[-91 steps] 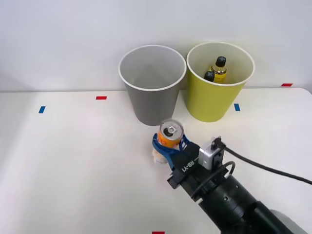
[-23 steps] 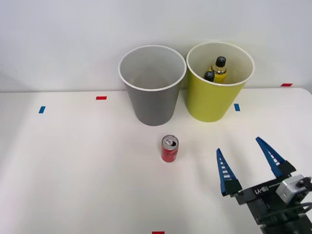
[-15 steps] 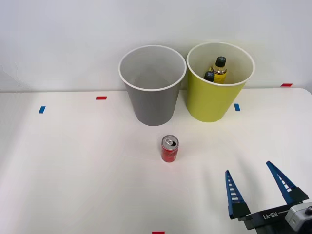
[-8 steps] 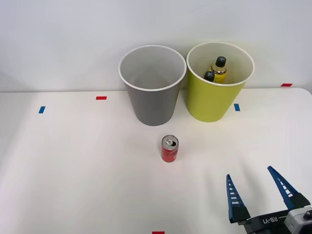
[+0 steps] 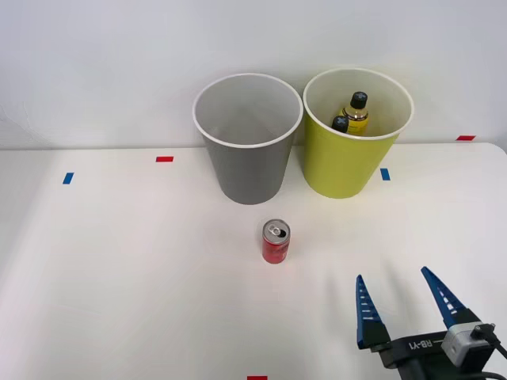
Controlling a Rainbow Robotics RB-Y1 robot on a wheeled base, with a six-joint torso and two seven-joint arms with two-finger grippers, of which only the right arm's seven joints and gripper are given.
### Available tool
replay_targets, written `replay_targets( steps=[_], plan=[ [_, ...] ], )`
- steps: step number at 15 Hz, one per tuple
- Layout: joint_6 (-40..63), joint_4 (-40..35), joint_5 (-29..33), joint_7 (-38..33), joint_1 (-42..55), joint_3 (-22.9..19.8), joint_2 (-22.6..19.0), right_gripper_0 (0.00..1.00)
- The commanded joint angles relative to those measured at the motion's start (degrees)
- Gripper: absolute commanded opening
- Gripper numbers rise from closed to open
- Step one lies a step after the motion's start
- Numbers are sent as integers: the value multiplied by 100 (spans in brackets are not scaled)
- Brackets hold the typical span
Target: Put cans in the gray bin, plastic bottles in the light green bin
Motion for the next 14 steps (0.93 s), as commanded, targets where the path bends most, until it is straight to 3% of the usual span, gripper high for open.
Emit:
replay_targets(
  steps=[1, 7, 11, 14],
  plan=[
    [-467, 418, 644, -701, 48, -80, 402, 100],
    [-1249, 620, 1198, -341, 487, 8, 402, 100],
    [-1258, 620, 978, 1004, 892, 175, 358, 100],
    [-1240, 620, 565, 1417, 1208, 254, 305, 100]
  ],
)
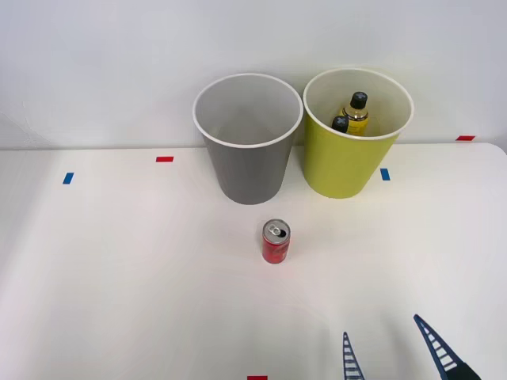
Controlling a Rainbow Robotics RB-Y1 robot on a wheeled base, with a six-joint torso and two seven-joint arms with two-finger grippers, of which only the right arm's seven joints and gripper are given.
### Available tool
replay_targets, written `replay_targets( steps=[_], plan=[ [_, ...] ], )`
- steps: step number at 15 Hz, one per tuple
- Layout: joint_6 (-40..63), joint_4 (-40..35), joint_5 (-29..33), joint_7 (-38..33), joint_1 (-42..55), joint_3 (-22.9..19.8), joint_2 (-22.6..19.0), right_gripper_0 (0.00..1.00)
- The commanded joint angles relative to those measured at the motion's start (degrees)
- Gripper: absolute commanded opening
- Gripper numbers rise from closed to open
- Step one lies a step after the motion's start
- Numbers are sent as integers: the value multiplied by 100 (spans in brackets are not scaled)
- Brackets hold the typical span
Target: Put cans in the gray bin, plastic bottles in the light green bin
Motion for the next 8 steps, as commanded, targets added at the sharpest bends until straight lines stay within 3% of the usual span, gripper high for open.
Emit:
replay_targets(
  steps=[1, 3, 8],
  plan=[
    [15, 3, -518, 373, 281, 88, -86, 100],
    [15, 3, -835, 611, 395, 123, -95, 100],
    [103, 3, -932, 637, 448, 114, -86, 100]
  ],
)
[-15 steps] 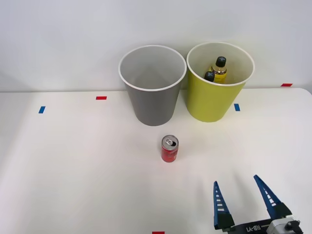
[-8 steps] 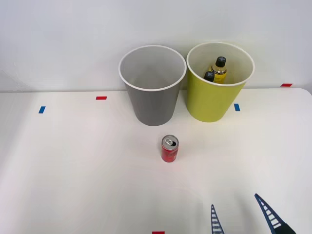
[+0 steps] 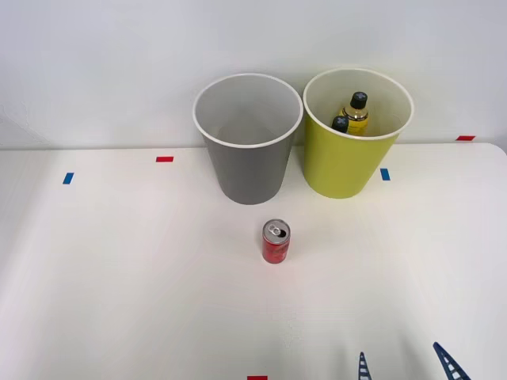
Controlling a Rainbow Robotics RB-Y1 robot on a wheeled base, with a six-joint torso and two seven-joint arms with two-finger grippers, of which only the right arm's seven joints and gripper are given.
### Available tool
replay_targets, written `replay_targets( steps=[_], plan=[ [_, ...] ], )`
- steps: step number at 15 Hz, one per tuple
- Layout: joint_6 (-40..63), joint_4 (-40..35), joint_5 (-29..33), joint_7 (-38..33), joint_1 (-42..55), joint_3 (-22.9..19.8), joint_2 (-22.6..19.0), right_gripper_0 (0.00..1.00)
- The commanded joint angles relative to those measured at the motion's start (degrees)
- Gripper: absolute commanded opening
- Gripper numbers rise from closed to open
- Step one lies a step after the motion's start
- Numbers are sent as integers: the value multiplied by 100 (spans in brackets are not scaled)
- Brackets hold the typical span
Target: Put cans in the gray bin, plastic bottles in the light green bin
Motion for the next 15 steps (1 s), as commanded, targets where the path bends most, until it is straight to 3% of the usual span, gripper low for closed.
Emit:
replay_targets(
  steps=[1, 15],
  plan=[
    [26, 0, -13, 18, 11, -23, 3, 100],
    [52, 0, 119, 62, 3, -40, 3, 100]
  ],
)
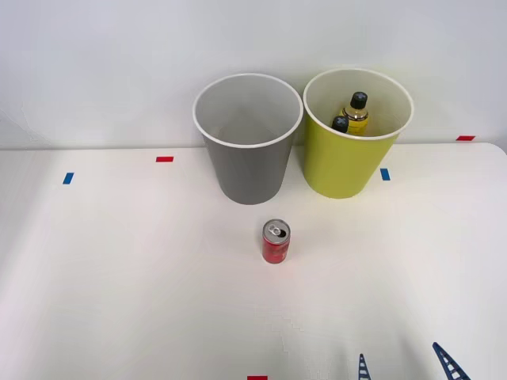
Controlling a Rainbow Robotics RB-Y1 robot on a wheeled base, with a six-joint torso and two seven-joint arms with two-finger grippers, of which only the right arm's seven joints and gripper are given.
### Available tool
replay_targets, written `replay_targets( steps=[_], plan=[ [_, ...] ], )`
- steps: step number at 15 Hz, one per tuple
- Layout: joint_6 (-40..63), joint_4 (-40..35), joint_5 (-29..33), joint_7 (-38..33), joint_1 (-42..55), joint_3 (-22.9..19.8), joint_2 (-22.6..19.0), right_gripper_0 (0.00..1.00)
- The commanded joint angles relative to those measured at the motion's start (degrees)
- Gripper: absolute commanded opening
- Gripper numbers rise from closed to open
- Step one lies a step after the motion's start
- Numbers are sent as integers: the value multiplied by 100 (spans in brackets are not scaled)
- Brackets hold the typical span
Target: Put cans in the gray bin, plastic bottles in the light green bin
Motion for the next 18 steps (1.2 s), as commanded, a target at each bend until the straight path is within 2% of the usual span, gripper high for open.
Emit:
replay_targets(
  steps=[1, 18],
  plan=[
    [1, 0, 1, 1, -1, 1, 0, 100],
    [1, 0, 1, 1, -1, 1, 0, 100]
  ],
)
